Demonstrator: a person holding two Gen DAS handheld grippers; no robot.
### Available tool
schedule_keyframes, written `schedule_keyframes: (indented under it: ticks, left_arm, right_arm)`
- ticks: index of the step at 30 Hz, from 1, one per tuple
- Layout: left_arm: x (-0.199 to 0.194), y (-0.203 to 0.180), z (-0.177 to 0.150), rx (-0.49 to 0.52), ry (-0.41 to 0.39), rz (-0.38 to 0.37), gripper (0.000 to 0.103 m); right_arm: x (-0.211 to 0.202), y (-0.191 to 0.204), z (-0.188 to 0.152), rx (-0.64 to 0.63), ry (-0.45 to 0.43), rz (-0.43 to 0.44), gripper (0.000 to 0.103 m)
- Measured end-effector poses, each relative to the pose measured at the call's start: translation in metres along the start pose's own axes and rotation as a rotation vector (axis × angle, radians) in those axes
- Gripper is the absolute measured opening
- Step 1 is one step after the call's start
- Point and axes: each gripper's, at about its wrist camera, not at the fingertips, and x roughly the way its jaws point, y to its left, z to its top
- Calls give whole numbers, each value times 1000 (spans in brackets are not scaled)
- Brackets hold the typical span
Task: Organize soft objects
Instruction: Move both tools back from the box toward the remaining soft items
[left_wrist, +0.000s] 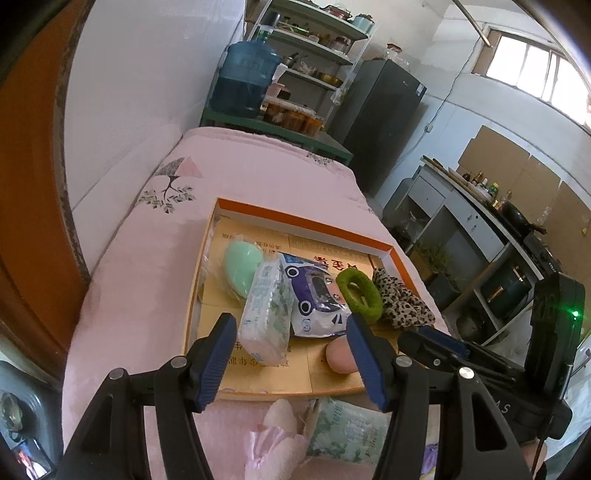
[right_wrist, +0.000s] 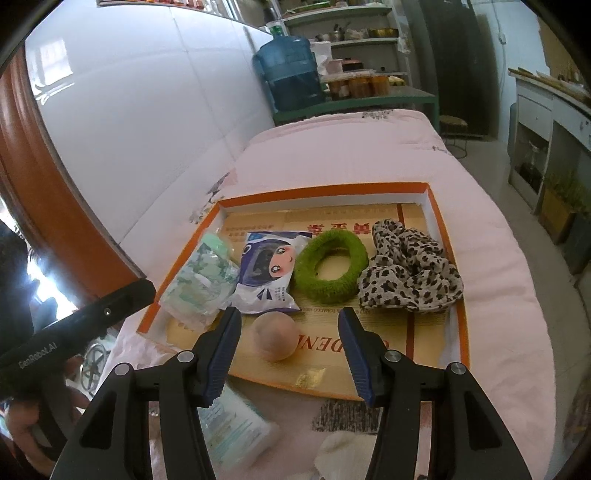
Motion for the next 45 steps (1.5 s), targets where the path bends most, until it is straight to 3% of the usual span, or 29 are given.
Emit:
schedule_keyframes:
  ticks: [32, 45]
  left_arm:
    - [-94, -29, -22, 59, -117, 20, 61]
    - [-119, -31, -39, 65, -150, 34, 61]
  right_arm:
    - [-97, 33, -23, -52, -95, -17, 56]
    - [-119, 38, -39, -54, -103, -27, 56]
